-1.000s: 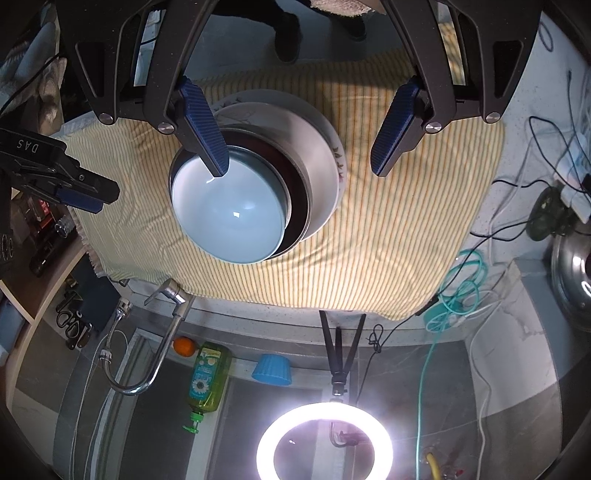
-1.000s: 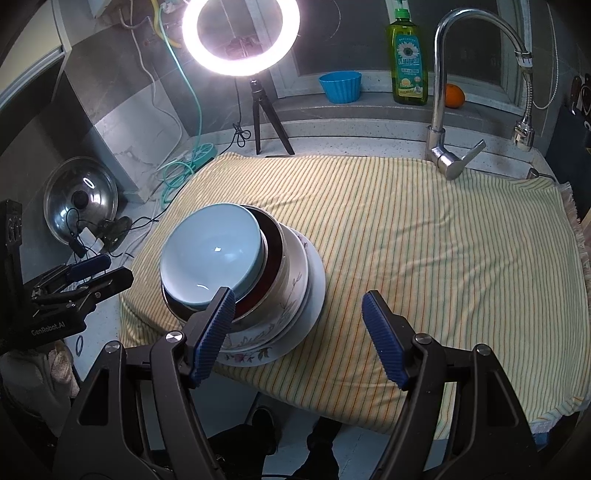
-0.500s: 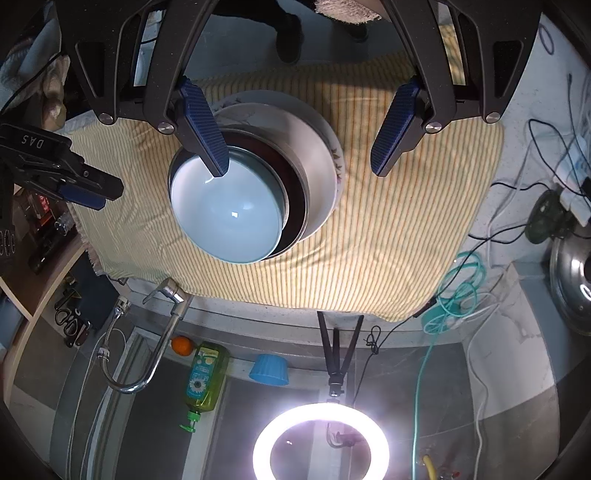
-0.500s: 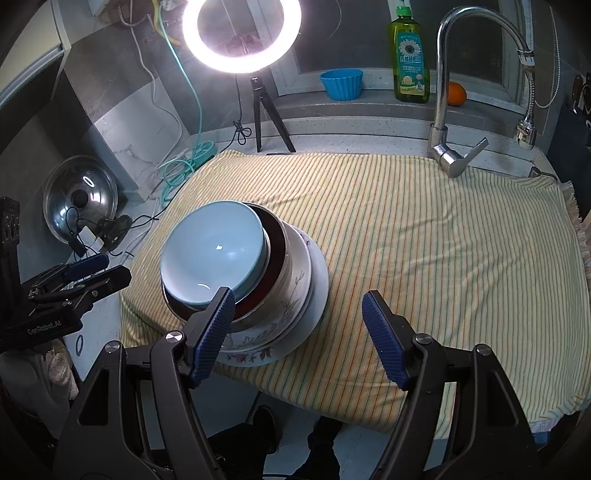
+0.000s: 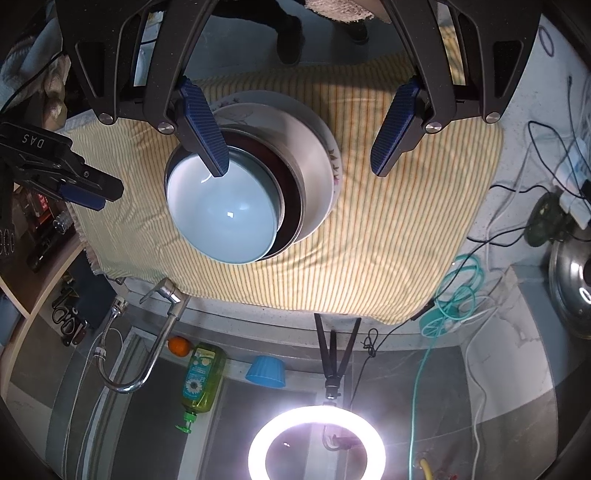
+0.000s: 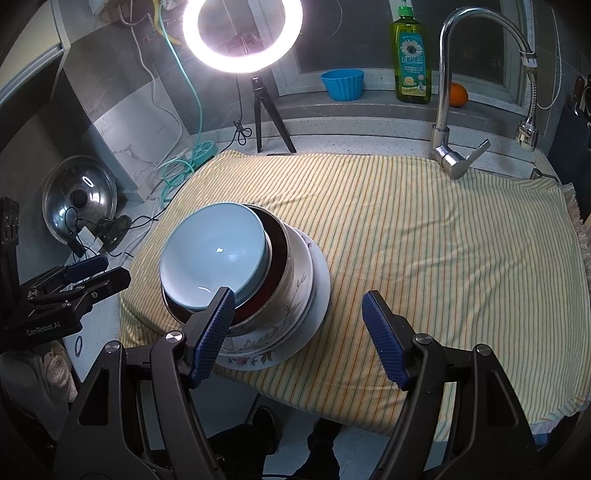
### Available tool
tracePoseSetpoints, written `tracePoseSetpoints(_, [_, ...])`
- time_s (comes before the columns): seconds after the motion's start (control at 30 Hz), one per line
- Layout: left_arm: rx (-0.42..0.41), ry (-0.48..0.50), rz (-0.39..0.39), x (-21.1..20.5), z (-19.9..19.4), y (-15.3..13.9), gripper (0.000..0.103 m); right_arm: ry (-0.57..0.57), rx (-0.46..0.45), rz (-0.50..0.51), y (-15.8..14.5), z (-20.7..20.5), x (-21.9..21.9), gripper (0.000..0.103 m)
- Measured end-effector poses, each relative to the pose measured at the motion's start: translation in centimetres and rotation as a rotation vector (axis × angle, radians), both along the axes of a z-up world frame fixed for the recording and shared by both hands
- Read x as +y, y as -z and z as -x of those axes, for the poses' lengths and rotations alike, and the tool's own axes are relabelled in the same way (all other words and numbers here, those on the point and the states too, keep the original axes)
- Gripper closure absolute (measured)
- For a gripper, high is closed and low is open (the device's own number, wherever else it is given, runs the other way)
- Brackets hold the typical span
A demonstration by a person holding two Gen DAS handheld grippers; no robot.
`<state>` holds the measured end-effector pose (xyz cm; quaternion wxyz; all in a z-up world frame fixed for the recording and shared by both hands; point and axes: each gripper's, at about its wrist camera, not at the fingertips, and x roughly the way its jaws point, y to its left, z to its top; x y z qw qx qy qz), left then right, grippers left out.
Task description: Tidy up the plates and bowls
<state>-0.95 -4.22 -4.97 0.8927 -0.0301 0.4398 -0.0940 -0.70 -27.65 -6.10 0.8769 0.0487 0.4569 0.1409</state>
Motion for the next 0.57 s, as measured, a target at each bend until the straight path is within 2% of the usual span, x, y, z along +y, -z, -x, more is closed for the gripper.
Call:
tracePoseSetpoints(0.33, [0.015, -0.013, -0.013, -0.05, -0.45, 0.28, 0.024, 0.007, 0.010, 0.001, 0.37, -0.50, 0.22, 0.029])
tracePoseSetpoints(0.57, [-0.017, -0.010, -0.036, -0.18, -0.49, 0.12, 0.024, 0.016, 0.019, 0.001, 0.86, -0.66, 0.05, 0.029])
